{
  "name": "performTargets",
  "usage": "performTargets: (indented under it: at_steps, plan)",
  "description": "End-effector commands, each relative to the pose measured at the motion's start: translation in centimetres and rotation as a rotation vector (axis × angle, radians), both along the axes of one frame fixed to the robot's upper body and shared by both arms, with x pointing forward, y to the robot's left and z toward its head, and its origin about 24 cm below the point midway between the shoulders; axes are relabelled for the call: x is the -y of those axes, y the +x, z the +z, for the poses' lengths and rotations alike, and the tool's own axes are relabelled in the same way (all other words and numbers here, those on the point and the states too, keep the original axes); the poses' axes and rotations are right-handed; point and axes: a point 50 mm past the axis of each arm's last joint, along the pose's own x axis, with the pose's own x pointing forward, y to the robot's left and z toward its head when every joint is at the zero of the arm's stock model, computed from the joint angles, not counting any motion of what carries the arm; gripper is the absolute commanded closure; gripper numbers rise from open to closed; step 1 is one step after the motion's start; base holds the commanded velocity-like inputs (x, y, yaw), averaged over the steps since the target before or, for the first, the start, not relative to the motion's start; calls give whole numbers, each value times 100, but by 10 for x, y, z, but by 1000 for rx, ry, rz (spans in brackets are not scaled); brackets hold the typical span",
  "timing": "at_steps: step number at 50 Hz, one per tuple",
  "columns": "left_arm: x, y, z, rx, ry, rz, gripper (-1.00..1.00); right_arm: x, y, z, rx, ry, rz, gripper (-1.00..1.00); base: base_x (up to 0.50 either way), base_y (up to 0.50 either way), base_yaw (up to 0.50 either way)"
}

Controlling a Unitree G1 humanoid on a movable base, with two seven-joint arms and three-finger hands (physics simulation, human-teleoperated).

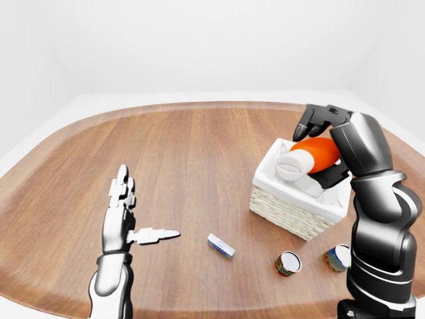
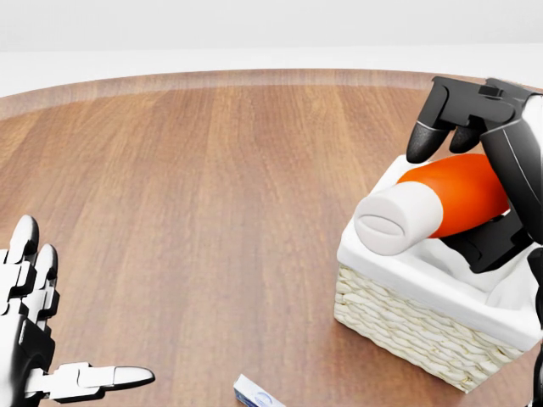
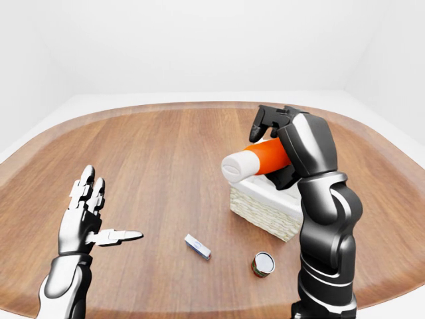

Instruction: Pick up the ketchup, and put it in the basket.

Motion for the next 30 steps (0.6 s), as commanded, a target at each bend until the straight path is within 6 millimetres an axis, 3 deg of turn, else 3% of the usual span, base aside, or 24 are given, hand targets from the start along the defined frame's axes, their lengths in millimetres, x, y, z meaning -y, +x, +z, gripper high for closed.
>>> performTargets:
  at_steps: [1,6,20,30]
  plan:
    - [0,-1,1,3,-1,0,-100,20,20,8,-30,-21,-66,100,0,0,0]
    - [0,-2,1,5,-1,0,-100,30,35,6,-66,-15,-103,100,0,0,0]
    - [0,-2,1,5,-1,-2,-100,66,77,-22,-209,58,-244,100,0,0,0]
    - [0,-3,1,8,-2,-3,-100,82,92,-43,-285,85,-319,100,0,0,0]
